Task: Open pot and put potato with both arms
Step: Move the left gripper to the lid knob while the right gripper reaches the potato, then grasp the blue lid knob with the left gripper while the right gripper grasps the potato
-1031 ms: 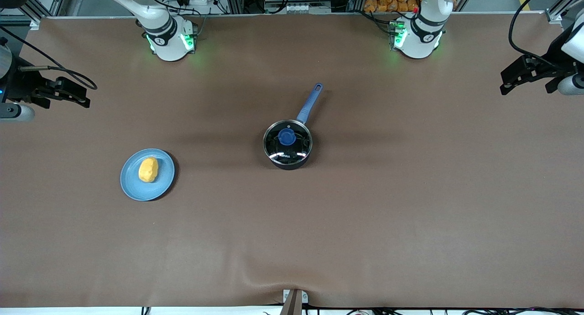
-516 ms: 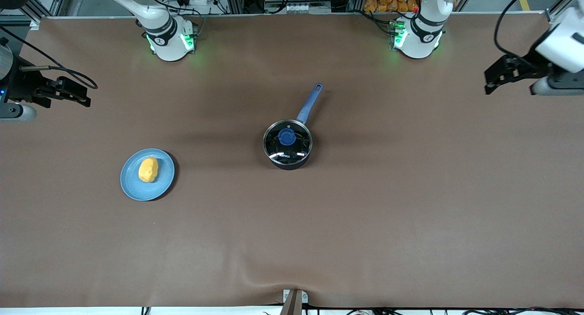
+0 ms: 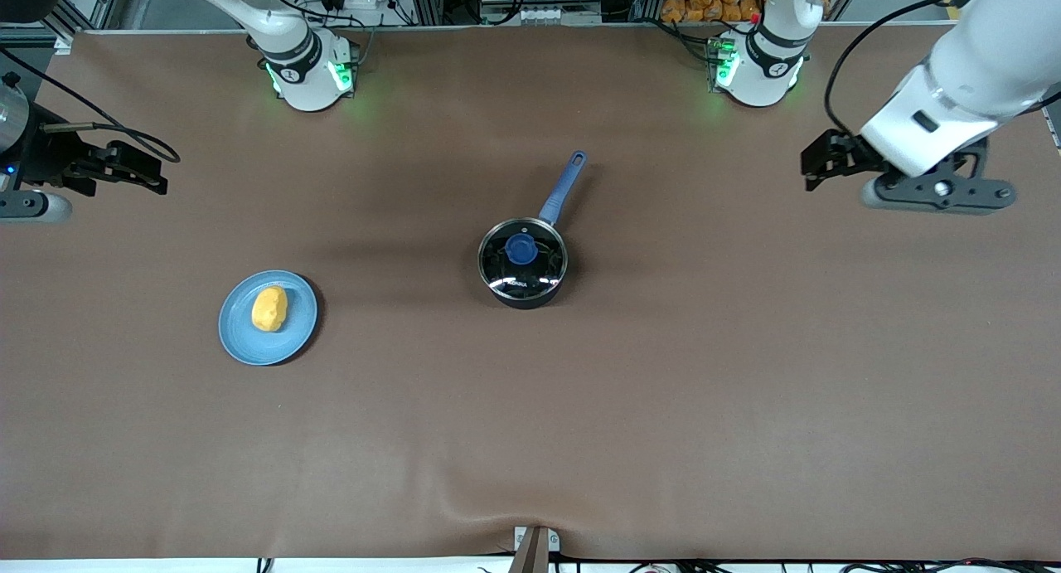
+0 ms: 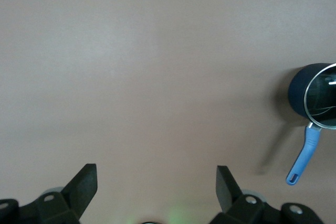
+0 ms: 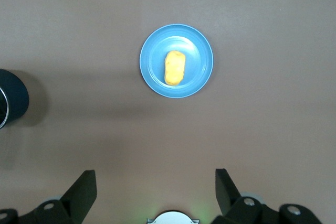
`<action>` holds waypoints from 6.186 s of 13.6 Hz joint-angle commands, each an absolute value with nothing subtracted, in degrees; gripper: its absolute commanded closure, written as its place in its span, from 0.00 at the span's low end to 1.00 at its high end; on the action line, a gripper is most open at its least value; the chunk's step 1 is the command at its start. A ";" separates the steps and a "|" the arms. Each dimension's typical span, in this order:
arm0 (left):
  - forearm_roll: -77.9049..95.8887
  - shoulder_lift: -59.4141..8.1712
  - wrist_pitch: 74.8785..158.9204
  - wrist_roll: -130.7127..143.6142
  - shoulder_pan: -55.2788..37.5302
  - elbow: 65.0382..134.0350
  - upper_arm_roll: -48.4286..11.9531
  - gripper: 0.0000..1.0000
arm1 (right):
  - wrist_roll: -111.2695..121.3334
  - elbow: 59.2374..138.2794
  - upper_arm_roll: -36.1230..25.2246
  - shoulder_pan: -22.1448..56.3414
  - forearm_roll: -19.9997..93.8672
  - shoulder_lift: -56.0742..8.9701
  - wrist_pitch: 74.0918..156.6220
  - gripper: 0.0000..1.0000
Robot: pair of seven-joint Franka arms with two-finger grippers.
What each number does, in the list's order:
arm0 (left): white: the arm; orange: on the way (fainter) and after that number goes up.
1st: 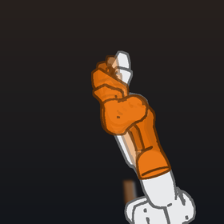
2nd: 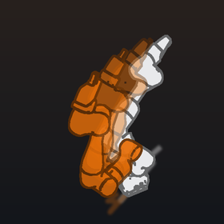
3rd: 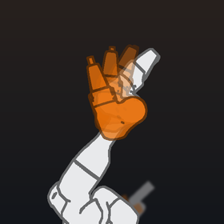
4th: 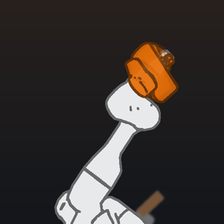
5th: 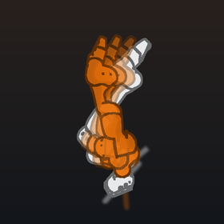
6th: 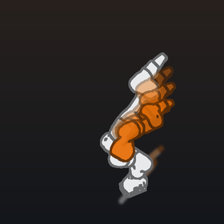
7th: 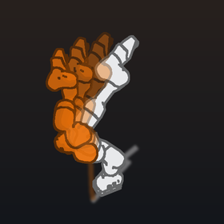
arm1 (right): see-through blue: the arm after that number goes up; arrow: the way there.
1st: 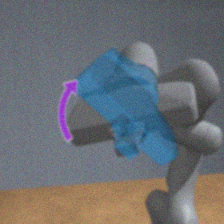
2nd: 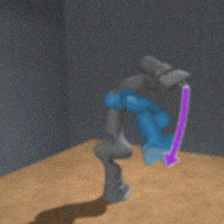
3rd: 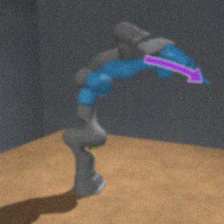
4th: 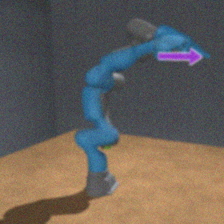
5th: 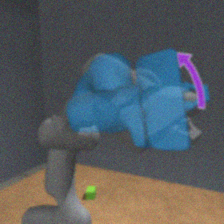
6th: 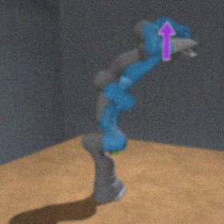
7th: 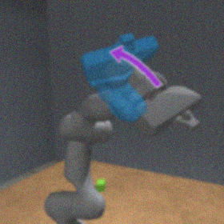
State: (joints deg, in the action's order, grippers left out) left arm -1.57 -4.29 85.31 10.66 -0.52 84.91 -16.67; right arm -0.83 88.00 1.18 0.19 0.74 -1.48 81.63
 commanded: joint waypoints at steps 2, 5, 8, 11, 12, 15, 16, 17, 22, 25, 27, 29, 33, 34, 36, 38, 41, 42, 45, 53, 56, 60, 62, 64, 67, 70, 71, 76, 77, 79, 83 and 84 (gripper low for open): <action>-0.53 -8.08 85.95 17.38 -5.78 82.35 -17.23 0.00 | -0.09 91.32 1.49 -0.88 1.41 0.97 82.62 0.00; -0.53 -10.80 89.46 25.37 -10.36 80.96 -17.23 0.00 | -0.09 92.28 1.49 -0.88 1.41 1.14 82.88 0.00; -0.62 -15.63 90.70 34.07 -15.63 77.18 -17.05 0.00 | -0.09 95.34 1.67 -0.70 1.49 1.32 86.90 0.00; -0.79 -18.62 94.73 41.03 -19.50 76.55 -16.88 0.00 | -0.09 99.75 1.76 -0.18 2.02 1.93 92.63 0.00; -0.79 -19.42 95.62 42.87 -20.21 76.47 -16.88 0.00 | -0.09 100.45 1.84 -0.18 2.02 1.85 93.33 0.00; -0.88 -22.58 99.74 46.31 -22.67 76.29 -16.61 0.00 | -0.09 104.75 1.85 -0.18 2.37 2.02 98.50 0.00; -0.79 -23.63 101.06 47.28 -22.85 75.77 -16.70 0.00 | -0.09 106.59 1.85 -0.26 2.46 1.93 101.05 0.00; -0.88 -24.95 101.42 48.50 -24.07 74.72 -16.61 0.00 | -0.09 108.35 1.85 -0.26 2.46 1.93 103.42 0.00; -0.97 -29.08 102.48 54.83 -28.65 73.65 -16.35 0.00 | 0.00 118.02 1.76 -0.79 2.46 1.58 115.46 0.00; -1.14 -30.76 104.67 59.05 -32.15 73.65 -14.95 0.00 | 0.26 124.17 1.76 -0.88 2.46 1.41 123.12 0.00; -1.06 -31.72 105.64 60.20 -34.35 73.65 -13.46 0.00 | 0.26 126.03 1.76 -0.88 2.55 0.97 125.85 0.00; -1.14 -32.78 107.48 62.39 -36.38 73.65 -12.22 0.00 | 0.26 127.35 1.67 -0.88 2.55 -1.04 129.01 0.00; -1.14 -34.19 109.07 65.91 -38.58 73.56 -11.69 0.00 | 0.35 127.44 1.58 -2.19 2.55 -7.72 135.07 0.00; -1.14 -34.71 109.33 66.70 -39.11 73.56 -10.99 0.00 | 0.35 127.35 1.58 -2.72 2.55 -9.65 137.26 0.00; -1.14 -35.07 110.30 67.67 -42.35 73.56 -7.84 0.00 | 0.35 127.35 1.58 -2.72 2.55 -12.21 140.52 0.00; -1.14 -35.59 110.48 67.76 -45.51 73.56 -4.23 0.00 | 0.35 127.35 1.58 -2.99 2.46 -14.84 143.86 0.00; -1.05 -37.08 113.10 68.72 -46.67 73.56 -2.81 0.00 | 0.35 127.44 1.58 -3.34 2.46 -17.92 147.83 0.00; -1.05 -37.61 114.16 69.34 -46.67 73.48 -2.73 0.00 | 0.35 127.44 1.58 -3.17 2.46 -18.54 148.27 0.00; -1.05 -39.11 116.45 70.83 -46.67 73.48 -2.64 0.00 | 0.35 127.44 1.58 -3.16 2.46 -20.91 150.11 0.00; -3.77 -40.08 117.51 75.59 -47.46 74.00 -2.72 0.00 | 0.18 127.00 1.58 -3.34 2.46 -24.43 152.67 0.00; -5.09 -40.34 117.25 75.32 -47.90 74.18 -2.90 0.00 | 0.26 127.00 1.58 -3.25 2.46 -24.43 152.67 0.39; -6.41 -39.64 116.72 75.23 -48.08 77.07 -2.81 0.00 | 0.35 127.09 1.67 -3.25 2.46 -24.35 152.58 0.93; -7.12 -39.20 116.72 75.32 -48.16 78.39 -2.90 0.00 | 0.35 127.00 1.67 -3.43 2.46 -24.35 152.49 1.00; -7.03 -39.20 116.81 75.50 -48.08 78.49 -2.99 0.00 | 0.44 127.00 1.58 -3.51 2.46 -24.35 152.23 1.00; -6.94 -39.37 117.33 76.20 -48.08 78.49 -3.08 0.00 | 0.70 127.00 1.67 -3.52 2.46 -24.78 152.40 1.00; -6.94 -39.81 117.51 76.20 -48.08 78.49 -3.08 0.00 | 0.70 126.91 1.67 -3.52 2.46 -25.22 152.58 1.00; -6.86 -39.90 117.60 76.20 -48.08 78.49 -3.08 0.00 | 0.70 126.91 1.67 -3.52 2.37 -25.75 152.67 1.00; -6.24 -40.60 117.69 78.03 -48.08 78.40 -3.08 0.00 | 2.11 126.74 1.67 -3.96 2.46 -25.58 152.67 1.00; -6.24 -41.04 117.69 78.57 -48.08 78.31 -3.08 0.00 | 2.11 126.83 1.67 -3.96 2.46 -25.40 152.58 1.00; -6.15 -41.04 117.69 78.57 -48.08 78.31 -3.08 0.00 | 2.11 126.83 1.67 -3.96 2.46 -25.31 152.58 1.00; -4.41 -41.22 117.69 78.75 -47.81 78.14 -3.16 0.47 | 2.11 126.83 1.67 -3.96 2.46 -25.31 152.58 1.00; -3.87 -41.22 117.69 78.05 -47.81 78.13 -3.16 0.70 | 2.11 126.83 1.67 -3.96 2.46 -25.31 152.58 1.00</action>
